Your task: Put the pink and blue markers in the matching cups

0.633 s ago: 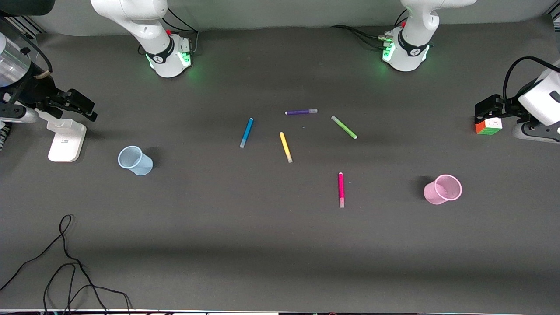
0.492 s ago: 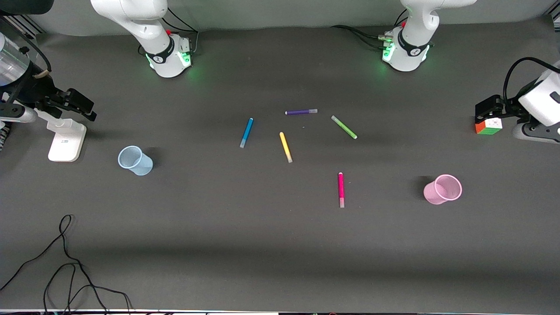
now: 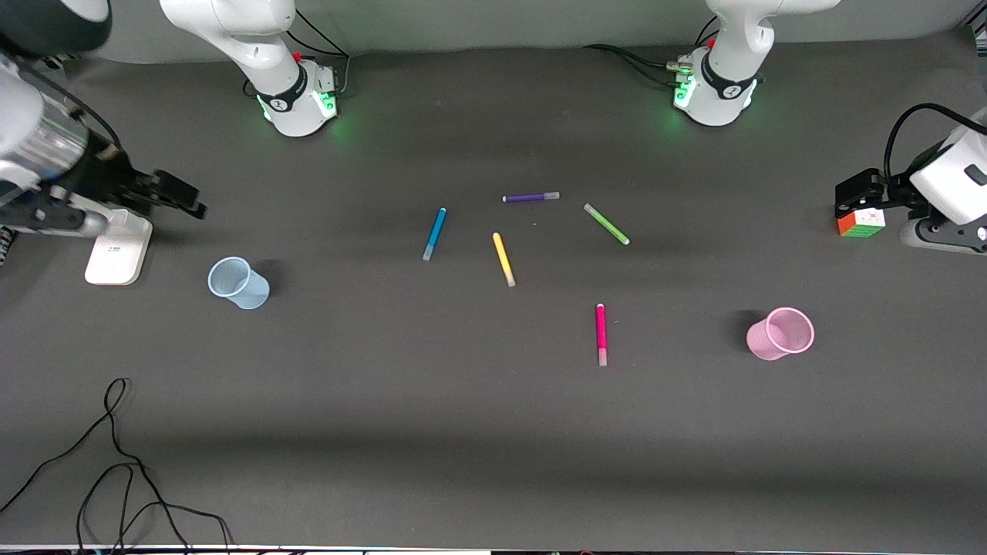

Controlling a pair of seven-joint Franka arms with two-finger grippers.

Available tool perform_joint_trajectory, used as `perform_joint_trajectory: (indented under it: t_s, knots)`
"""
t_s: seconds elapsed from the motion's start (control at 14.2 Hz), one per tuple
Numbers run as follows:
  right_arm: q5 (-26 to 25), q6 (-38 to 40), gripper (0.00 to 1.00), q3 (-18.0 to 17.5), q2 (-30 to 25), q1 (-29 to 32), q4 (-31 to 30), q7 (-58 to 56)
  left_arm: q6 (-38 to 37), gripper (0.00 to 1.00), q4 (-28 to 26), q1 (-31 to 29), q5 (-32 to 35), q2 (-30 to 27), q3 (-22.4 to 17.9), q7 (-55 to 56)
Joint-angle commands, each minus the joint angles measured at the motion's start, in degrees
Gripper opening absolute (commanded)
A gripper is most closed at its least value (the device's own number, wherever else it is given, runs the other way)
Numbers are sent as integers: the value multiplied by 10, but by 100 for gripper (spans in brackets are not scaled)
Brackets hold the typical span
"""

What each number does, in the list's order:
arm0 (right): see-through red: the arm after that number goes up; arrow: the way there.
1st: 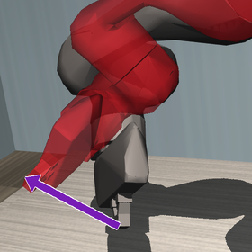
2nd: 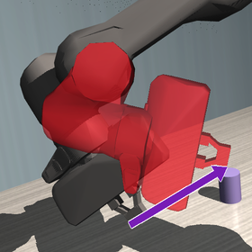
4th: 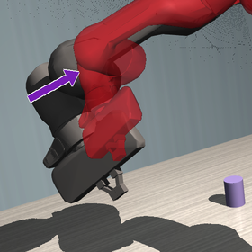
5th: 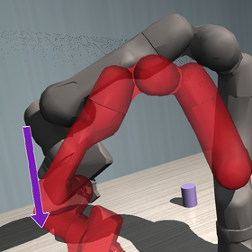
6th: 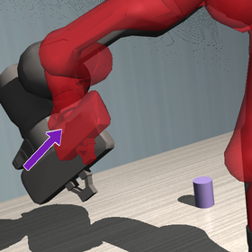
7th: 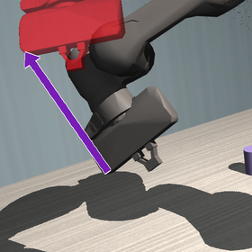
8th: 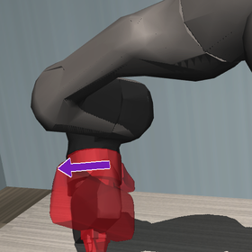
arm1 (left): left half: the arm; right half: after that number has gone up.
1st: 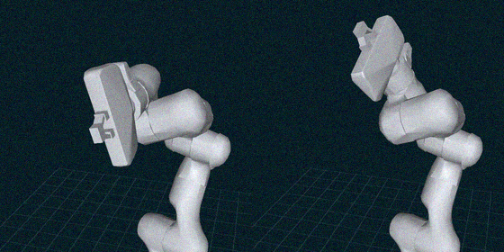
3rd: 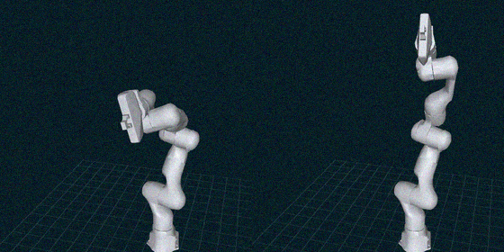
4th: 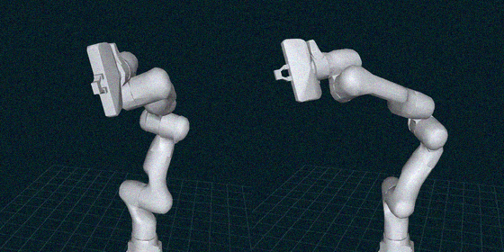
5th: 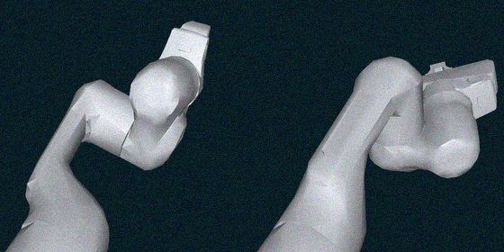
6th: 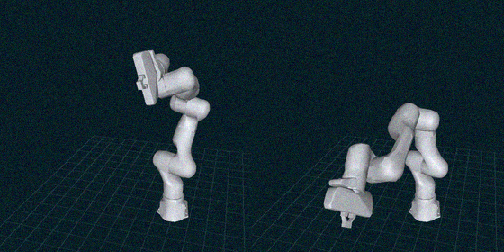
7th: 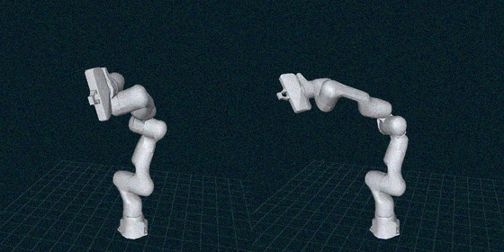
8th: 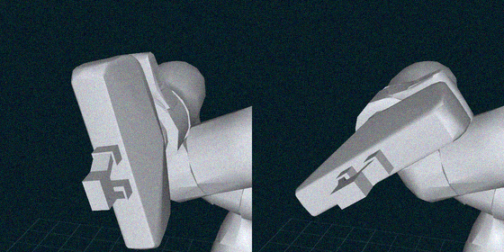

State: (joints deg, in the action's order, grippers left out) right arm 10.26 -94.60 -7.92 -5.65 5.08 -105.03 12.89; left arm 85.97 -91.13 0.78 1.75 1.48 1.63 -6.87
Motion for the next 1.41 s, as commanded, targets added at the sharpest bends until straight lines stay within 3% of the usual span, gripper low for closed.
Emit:
perform_joint_trajectory:
  t_s: [0.0, 0.21, 0.35, 0.56, 0.84, 1.05, 1.34]
  knots:
    - [32, -4, 99, 0, 56, -30, 10, 35, -1, 100, -1, 12, 1, 2, -8, 4]
    - [40, -73, 99, 0, 159, -104, 14, 137, 2, 100, 1, 18, -8, 3, 2, 25]
    - [57, -89, 98, -2, 227, -128, 18, 138, 6, 100, 4, 18, -7, 24, 36, 90]
    - [152, -90, 91, -10, 343, -159, 35, 138, 3, 100, 17, 19, -7, 40, 85, 111]
    - [234, -68, 91, -18, 420, -183, 45, 132, 54, 100, 21, 37, -10, 76, 144, 159]
    - [236, -70, 92, -22, 441, -198, 45, 133, 123, 100, 21, 90, -14, 134, 152, 257]
    - [232, -81, 91, -23, 471, -206, 45, 132, 173, 100, 20, 120, -5, 168, 152, 298]
